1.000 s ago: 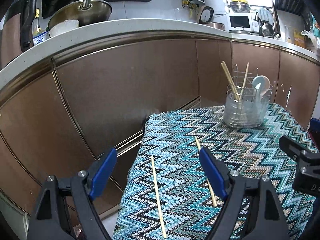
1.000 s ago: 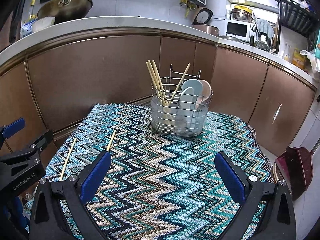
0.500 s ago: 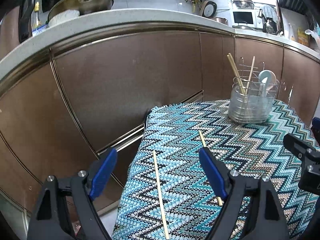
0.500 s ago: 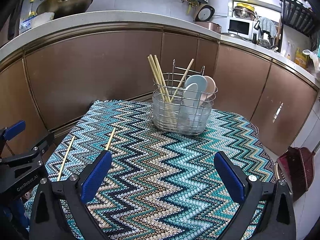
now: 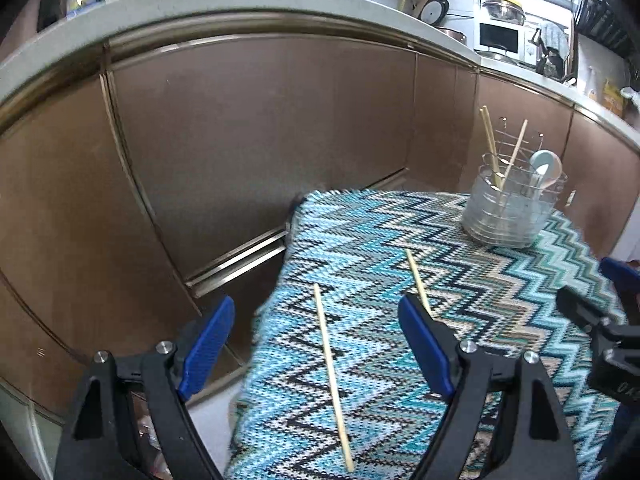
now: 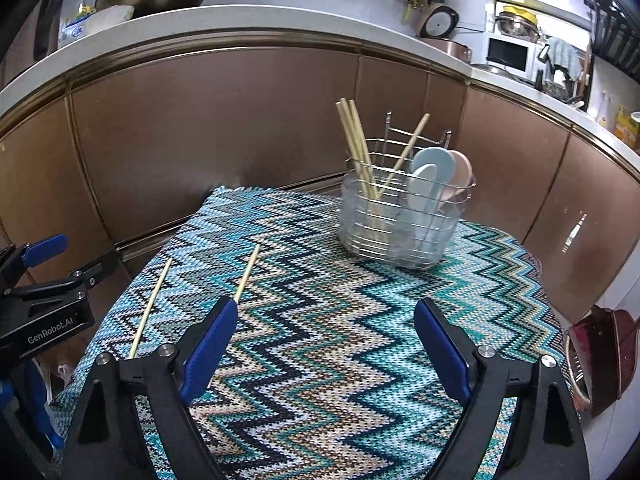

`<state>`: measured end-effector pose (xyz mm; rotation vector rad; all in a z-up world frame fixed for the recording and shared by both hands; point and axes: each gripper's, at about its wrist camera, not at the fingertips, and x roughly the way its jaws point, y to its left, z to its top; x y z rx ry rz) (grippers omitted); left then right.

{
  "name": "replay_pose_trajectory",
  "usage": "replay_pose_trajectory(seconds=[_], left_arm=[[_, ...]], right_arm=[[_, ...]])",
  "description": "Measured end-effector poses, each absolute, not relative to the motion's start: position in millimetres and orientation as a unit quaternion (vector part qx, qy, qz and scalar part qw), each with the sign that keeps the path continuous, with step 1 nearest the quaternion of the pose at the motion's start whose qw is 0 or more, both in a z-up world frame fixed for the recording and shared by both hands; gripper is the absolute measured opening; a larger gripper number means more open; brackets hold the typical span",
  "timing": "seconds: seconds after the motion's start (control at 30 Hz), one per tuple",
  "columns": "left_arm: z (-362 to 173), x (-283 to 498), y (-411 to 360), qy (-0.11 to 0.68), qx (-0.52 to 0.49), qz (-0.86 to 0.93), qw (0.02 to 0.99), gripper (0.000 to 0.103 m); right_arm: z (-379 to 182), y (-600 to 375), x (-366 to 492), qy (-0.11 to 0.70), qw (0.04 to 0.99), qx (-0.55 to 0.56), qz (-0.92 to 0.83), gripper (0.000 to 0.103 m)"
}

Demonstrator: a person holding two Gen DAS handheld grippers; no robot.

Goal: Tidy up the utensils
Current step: 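Grasp a chopstick with the right tool while the left tool grasps another chopstick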

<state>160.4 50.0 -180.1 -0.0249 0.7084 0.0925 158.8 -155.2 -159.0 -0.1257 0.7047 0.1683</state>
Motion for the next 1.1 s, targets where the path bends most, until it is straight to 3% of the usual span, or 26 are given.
replay_pose_trajectory(seconds=[0.13,0.2,0.37,0.5,0.8,1.1], left_arm=[[-184.2,171.9,65.5,0.384,-0.066,-0.009,0.921,0.083],[-186.6,178.0,71.1,0.397,-0.083,-0.024,0.914,0.081],[-197.0,205.5,83.4,0.441,-0.102,-0.050,0.891,0.059],[-213.7,231.7,86.4,0.488,-0.117,-0.081,0.861,0.044],[-248.8,268.6,94.3,0.556,-0.145,-0.089,0.813,0.023],[-260.3,286.7,102.2,0.582,-0.147,-0.083,0.796,0.022]], right_arm=[[-159.6,-147.9,167.2,0.358,0.925,-0.059,0.110,0.081],[-159.7,-145.8,176.1,0.372,0.917,-0.051,0.132,0.074],[-165.9,-143.5,205.8,0.419,0.892,-0.015,0.171,0.054],[-172.4,-138.7,227.2,0.446,0.874,0.004,0.193,0.046],[-197.2,-108.1,271.8,0.500,0.838,-0.014,0.219,0.040],[-231.8,-90.2,325.0,0.561,0.797,0.009,0.224,0.034]])
